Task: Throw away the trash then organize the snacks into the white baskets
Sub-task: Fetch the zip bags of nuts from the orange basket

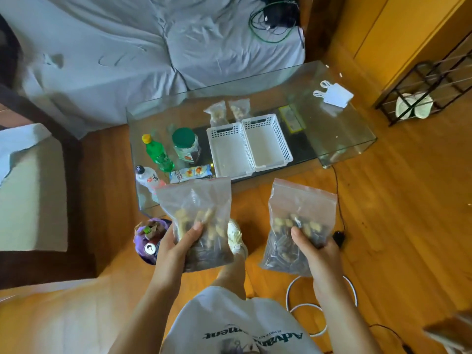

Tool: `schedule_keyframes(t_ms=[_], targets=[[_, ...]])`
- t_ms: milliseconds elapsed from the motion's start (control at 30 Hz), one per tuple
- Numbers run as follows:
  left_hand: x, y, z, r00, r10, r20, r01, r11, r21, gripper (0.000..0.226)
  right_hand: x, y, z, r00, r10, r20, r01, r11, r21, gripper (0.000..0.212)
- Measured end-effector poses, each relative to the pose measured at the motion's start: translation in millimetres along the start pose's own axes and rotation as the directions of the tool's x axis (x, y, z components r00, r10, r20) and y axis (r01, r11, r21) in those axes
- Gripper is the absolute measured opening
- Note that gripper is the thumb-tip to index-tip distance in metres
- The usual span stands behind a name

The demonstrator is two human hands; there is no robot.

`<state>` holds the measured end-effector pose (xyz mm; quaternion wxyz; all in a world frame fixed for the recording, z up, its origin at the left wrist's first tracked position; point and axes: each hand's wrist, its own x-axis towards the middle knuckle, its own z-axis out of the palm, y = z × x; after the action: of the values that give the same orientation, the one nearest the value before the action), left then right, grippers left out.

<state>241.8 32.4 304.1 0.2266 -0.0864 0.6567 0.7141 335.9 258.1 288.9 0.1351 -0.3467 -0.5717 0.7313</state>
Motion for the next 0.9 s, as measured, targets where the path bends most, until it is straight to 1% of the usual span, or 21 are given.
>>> schedule_keyframes(t_ms=[133,233,300,400,533,633,733,900], targets=[[64,17,19,0.999,0.001,-0.035,-0.001,1.000,-0.004,0.033,67,-19,9,1.000,0.010,0.000,-0.010,0.999,-0.032,0.027],[112,40,42,1.000,-0.024,-0.001,0.024,1.000,0.002,0.026,118,-43,18,1.000,-0.007,-0.002,0.007,0.999,-0.046,0.027],[144,60,62,0.997,-0.029,0.065,0.029,1.000,0.002,0.020,151,-60,24,1.000,-0.001,-0.030,-0.001,0.998,-0.067,0.026],[189,86,92,0.989,-0.024,0.148,0.016,0.998,0.059,0.019,195,-78,31,0.998,-0.008,-0.056,0.005,0.998,-0.060,0.040],[240,103,132,0.983,-0.057,0.172,0.040,0.995,0.095,0.022,246,-92,32,0.995,0.008,-0.100,-0.013,0.999,-0.046,0.052],[278,103,160,0.982,-0.094,0.165,0.080,0.992,0.094,0.017,292,-94,25,0.990,0.044,-0.130,-0.053,0.996,-0.065,0.043],[314,100,185,0.984,-0.132,0.118,0.121,0.988,0.097,0.026,343,-98,18,0.990,0.072,-0.121,-0.084,0.992,-0.098,0.023],[386,102,223,0.979,-0.204,0.008,0.203,0.977,0.071,0.038,437,-111,15,0.991,0.105,-0.082,-0.116,0.983,-0.141,0.022]])
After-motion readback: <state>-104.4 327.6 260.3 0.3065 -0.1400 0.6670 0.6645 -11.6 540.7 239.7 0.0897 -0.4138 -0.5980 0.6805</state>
